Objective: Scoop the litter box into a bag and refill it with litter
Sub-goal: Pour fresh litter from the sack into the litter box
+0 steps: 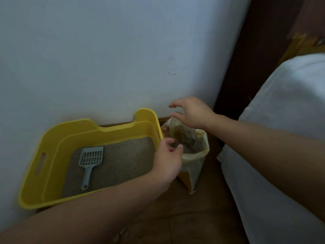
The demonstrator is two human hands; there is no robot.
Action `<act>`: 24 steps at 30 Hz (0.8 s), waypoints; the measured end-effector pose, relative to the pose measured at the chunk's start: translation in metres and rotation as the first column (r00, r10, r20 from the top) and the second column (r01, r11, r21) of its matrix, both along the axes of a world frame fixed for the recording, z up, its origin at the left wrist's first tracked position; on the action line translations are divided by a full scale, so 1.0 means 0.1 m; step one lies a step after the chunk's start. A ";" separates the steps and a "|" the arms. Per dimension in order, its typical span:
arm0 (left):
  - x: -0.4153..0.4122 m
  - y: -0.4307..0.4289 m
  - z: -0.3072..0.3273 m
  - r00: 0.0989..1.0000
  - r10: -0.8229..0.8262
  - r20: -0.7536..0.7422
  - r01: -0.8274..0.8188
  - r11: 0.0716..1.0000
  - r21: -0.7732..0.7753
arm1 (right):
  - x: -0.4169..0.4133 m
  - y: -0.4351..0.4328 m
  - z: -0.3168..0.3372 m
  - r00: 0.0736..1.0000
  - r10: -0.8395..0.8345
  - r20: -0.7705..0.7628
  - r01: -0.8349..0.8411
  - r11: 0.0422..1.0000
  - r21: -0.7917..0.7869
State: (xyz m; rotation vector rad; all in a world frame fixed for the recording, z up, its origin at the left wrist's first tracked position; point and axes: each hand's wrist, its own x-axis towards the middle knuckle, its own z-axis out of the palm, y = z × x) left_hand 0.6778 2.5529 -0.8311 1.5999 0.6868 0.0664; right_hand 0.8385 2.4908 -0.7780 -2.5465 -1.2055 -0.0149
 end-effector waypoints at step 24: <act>-0.73 1.64 0.61 0.978 0.150 0.143 -0.206 0.777 0.594 | -0.79 1.15 0.32 0.968 0.247 0.041 -0.250 0.947 0.200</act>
